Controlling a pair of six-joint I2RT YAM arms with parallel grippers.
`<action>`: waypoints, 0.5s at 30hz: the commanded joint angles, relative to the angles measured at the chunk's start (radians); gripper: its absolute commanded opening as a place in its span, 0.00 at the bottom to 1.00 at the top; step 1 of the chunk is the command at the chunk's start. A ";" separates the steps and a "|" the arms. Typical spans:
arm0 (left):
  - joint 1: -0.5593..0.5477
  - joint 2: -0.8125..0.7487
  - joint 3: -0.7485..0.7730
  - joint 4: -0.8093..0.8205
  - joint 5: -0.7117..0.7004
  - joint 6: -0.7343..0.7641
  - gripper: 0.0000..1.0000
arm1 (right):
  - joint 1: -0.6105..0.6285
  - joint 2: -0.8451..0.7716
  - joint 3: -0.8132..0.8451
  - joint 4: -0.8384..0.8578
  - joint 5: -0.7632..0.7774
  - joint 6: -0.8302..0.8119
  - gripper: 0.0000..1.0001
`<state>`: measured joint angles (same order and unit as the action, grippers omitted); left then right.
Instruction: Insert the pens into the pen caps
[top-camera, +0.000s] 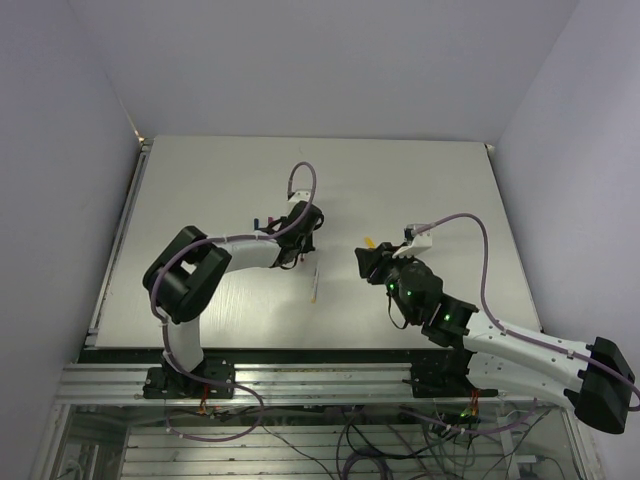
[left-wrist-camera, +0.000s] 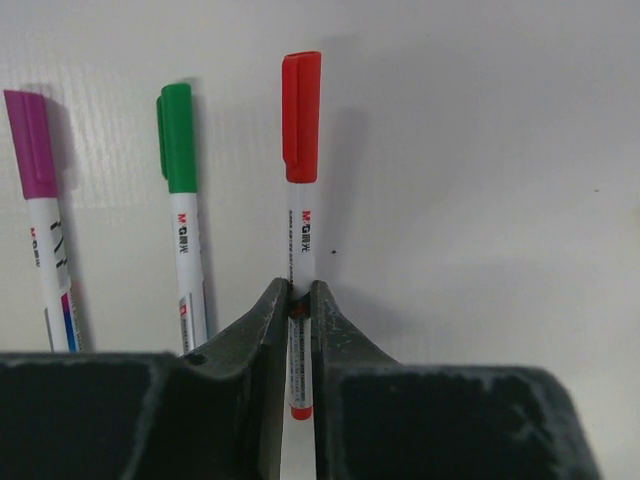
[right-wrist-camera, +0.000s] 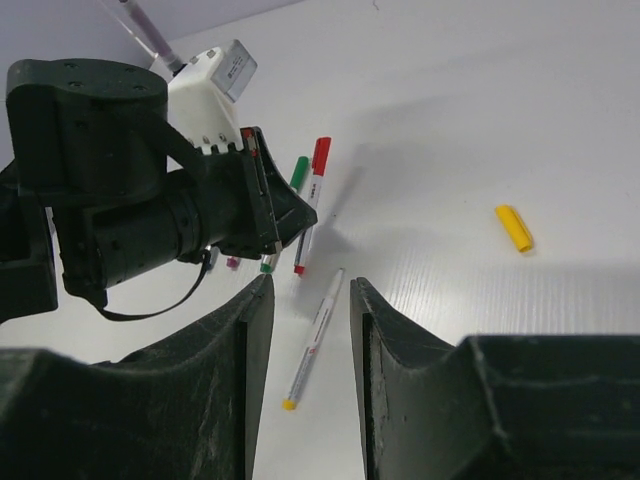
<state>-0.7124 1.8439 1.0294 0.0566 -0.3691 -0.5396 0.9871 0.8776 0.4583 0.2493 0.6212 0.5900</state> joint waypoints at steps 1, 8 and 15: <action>0.005 0.021 0.036 -0.058 -0.057 -0.026 0.22 | 0.001 -0.006 -0.013 -0.009 0.015 0.025 0.36; 0.007 0.015 0.034 -0.051 -0.039 -0.038 0.47 | 0.002 0.004 -0.012 -0.010 0.014 0.024 0.35; 0.008 -0.069 0.034 -0.053 -0.028 -0.008 0.49 | 0.001 0.019 -0.006 -0.008 0.033 0.004 0.35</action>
<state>-0.7094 1.8523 1.0389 0.0032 -0.3943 -0.5655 0.9871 0.8894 0.4534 0.2409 0.6216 0.6037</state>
